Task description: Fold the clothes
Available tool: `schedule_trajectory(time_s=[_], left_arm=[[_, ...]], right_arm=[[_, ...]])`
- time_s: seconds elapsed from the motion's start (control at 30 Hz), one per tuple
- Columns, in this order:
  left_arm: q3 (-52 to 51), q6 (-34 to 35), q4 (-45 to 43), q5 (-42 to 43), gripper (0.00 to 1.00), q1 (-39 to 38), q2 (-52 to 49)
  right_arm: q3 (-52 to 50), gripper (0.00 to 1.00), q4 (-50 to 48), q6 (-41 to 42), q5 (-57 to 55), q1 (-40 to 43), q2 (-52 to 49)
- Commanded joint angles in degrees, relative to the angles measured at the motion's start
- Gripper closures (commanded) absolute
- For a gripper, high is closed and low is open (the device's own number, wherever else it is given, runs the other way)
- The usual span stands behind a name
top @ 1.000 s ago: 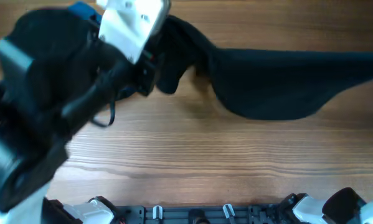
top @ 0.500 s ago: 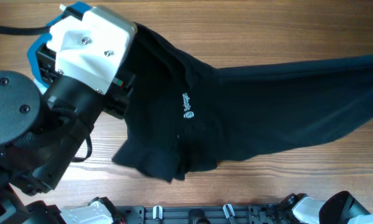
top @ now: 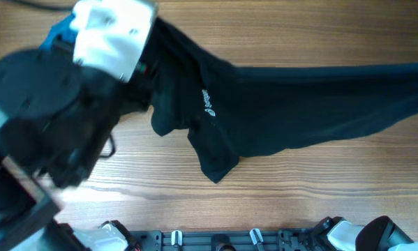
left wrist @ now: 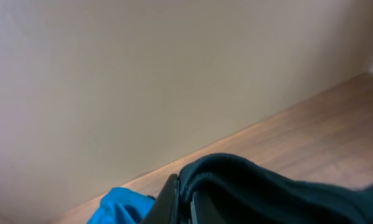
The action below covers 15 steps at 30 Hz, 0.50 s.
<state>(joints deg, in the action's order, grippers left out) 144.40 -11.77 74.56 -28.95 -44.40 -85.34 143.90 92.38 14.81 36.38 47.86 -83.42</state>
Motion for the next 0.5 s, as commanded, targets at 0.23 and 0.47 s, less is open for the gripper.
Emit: schedule_trajectory(time_s=[0.23, 0.47], left_arm=[[0.76, 2.86, -20.28, 30.47, 0.96, 19.32, -21.68], [9.51, -4.15, -38.14, 32.89, 0.96, 16.72, -21.68]], right_arm=[[0.37, 0.96, -16.00, 4.39, 3.34, -9.44, -17.29], [0.37, 0.96, -44.76, 19.15, 16.39, -6.86, -21.24]])
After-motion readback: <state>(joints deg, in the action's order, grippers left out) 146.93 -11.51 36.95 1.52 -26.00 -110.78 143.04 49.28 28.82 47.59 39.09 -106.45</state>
